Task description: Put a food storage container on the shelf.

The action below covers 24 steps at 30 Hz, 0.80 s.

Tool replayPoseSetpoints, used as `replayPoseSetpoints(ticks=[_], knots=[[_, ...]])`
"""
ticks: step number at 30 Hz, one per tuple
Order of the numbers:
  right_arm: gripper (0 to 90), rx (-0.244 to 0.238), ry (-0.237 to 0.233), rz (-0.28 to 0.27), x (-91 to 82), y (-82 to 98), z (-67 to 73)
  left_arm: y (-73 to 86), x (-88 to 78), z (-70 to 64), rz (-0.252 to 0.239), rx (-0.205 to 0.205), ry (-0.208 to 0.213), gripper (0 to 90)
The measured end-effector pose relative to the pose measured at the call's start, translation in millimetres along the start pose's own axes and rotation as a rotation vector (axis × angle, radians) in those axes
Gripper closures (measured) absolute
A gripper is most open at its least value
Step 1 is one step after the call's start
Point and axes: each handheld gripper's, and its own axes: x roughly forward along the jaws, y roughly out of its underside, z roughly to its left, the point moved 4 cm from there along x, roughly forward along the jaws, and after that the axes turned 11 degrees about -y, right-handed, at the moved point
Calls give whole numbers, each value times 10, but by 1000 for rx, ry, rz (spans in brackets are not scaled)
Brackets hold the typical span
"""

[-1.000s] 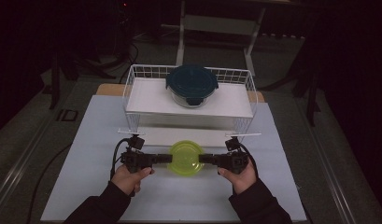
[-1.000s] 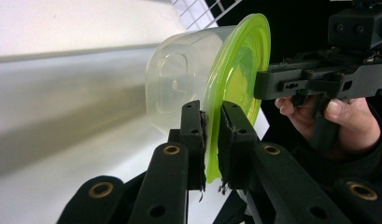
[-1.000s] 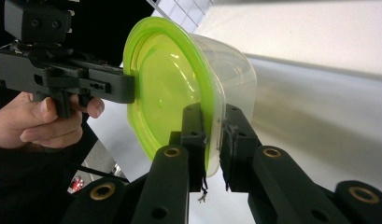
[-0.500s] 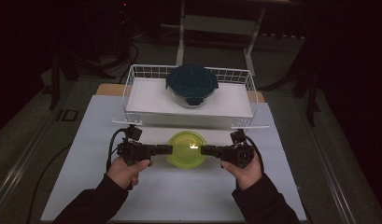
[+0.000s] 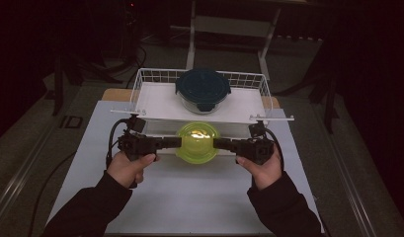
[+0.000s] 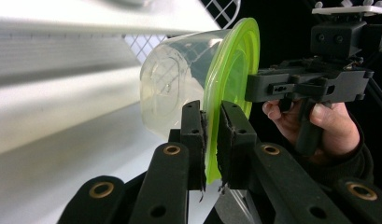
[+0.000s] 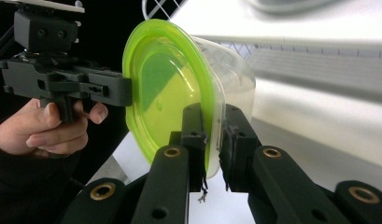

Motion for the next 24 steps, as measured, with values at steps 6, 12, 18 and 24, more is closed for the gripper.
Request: replayPoseSetpoints(ticks=[6, 12, 18, 24], knots=[[810, -39, -3, -19, -52, -199, 150, -211, -161, -127, -36, 27, -3, 810], [810, -71, 0, -38, -101, -404, 277, -364, -257, -211, -60, 33, -9, 810], [810, -94, -1, -66, -166, -616, 362, -629, -345, -322, -91, 62, -6, 811], [809, -116, 10, -90, -228, -863, 430, -837, -383, -374, -100, 74, -8, 811]])
